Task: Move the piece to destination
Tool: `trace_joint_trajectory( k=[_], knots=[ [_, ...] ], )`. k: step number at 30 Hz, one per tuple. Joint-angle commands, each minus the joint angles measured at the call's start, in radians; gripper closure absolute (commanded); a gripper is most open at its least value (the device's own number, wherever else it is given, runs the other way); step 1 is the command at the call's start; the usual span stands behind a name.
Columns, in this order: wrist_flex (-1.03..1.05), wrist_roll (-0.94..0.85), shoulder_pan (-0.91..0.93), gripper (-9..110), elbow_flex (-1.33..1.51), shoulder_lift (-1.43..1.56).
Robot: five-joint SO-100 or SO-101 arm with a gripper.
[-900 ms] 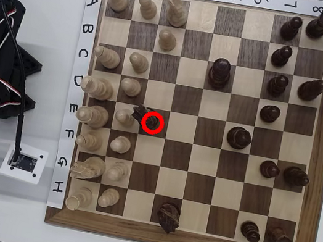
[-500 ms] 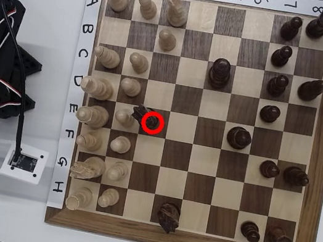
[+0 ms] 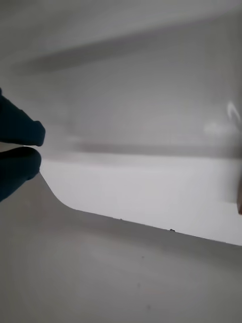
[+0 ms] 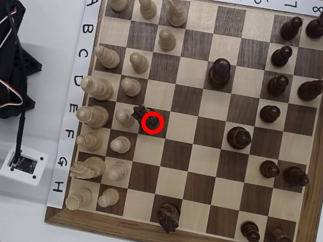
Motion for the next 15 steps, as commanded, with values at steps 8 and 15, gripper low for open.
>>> trace_joint_trajectory(
  k=[8,15],
  knots=[
    [0.014,0.023,0.040,101,-0.130,-0.038],
    [0.071,0.121,0.014,101,-0.482,-0.295]
  ],
)
